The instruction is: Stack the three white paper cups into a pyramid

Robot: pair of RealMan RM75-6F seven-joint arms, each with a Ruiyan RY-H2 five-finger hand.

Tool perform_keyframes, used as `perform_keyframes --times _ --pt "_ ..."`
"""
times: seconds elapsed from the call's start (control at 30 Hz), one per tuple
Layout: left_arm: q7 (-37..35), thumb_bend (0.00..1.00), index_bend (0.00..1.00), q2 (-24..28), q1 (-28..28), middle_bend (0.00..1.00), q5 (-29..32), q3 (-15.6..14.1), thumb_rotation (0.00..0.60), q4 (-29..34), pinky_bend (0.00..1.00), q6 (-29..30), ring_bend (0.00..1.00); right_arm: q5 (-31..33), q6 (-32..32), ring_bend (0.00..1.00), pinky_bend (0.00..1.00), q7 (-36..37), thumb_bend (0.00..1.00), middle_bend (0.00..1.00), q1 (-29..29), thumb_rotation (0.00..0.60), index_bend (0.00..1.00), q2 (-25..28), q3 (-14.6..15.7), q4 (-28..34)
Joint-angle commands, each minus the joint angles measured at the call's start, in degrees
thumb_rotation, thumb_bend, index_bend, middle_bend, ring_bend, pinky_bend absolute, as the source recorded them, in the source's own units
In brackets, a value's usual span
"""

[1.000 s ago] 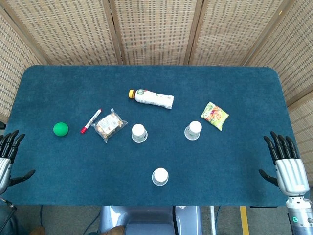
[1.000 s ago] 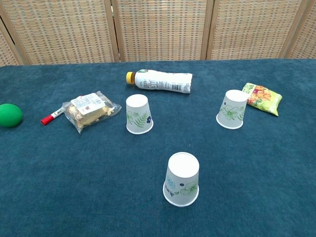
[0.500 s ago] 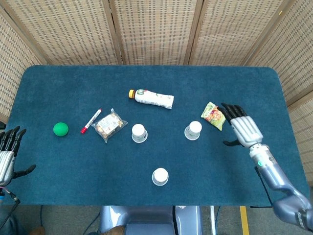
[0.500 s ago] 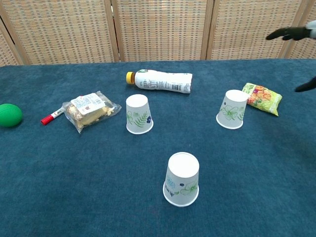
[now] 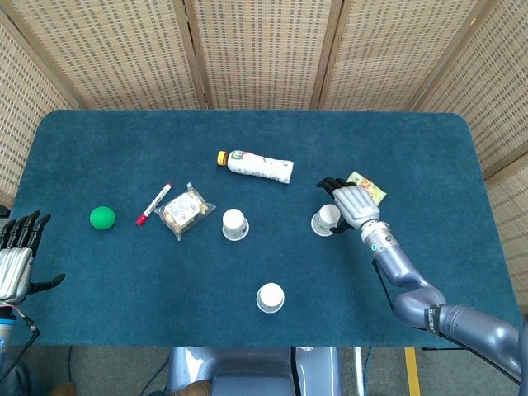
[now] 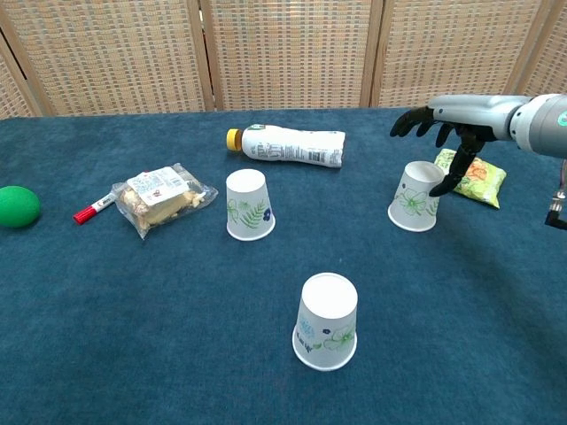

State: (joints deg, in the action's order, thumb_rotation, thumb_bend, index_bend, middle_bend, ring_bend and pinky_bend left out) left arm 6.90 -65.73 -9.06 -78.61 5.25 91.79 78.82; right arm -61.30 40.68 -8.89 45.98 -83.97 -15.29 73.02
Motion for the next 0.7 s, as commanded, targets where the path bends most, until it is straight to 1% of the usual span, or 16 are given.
perform_keyframes --times 0.03,0.13,0.23,0.3,0.37,0.47,0.53,0.7 --pt "-0.1 0.0 0.0 0.1 -0.1 0.0 0.1 0.0 0.6 0.0 0.0 -0.1 0.0 1.3 -0.6 0.2 0.31 -1.2 0.22 0.23 0.6 0.6 0.21 -0.7 0.7 -0.9" --pt "-0.3 0.0 0.0 0.2 -0.1 0.0 0.3 0.0 0.6 0.1 0.0 -0.2 0.0 2.7 -0.6 0.24 0.34 -1.8 0.22 0.27 0.9 0.6 0.24 -1.2 1.0 -1.7" --pt "-0.4 0.0 0.0 0.2 -0.1 0.0 0.2 -0.1 0.6 0.1 0.0 -0.2 0.0 3.3 0.7 0.34 0.38 -1.2 0.24 0.37 0.8 0.6 0.3 -2.3 0.8 -2.9" --pt "-0.3 0.0 0.0 0.2 -0.2 0.0 0.2 -0.1 0.6 0.1 0.0 -0.2 0.0 3.4 1.2 0.39 0.39 -1.2 0.27 0.43 0.8 0.6 0.34 -2.8 0.8 -3.6" --pt "-0.2 0.0 0.0 0.2 -0.2 0.0 0.2 -0.2 0.6 0.2 0.0 -0.2 0.0 3.6 1.9 0.46 0.42 -1.2 0.32 0.5 0.8 0.6 0.42 -3.4 0.7 -4.4" --pt "0.1 0.0 0.0 0.1 -0.2 0.0 0.1 -0.2 0.6 0.3 0.0 -0.1 0.0 3.7 2.4 0.54 0.46 -0.7 0.37 0.58 0.7 0.6 0.49 -3.7 0.7 -4.6" --pt "0.2 0.0 0.0 0.1 -0.2 0.0 0.1 -0.3 0.6 0.4 0.0 -0.1 0.0 3.6 2.5 0.55 0.47 -0.2 0.38 0.6 0.5 0.6 0.51 -3.4 0.7 -4.1" --pt "0.3 0.0 0.0 0.1 -0.3 0.0 0.0 -0.5 0.6 0.5 0.0 -0.2 0.0 2.4 3.3 0.56 0.47 0.8 0.38 0.6 -0.2 0.6 0.51 -1.6 0.9 -1.3"
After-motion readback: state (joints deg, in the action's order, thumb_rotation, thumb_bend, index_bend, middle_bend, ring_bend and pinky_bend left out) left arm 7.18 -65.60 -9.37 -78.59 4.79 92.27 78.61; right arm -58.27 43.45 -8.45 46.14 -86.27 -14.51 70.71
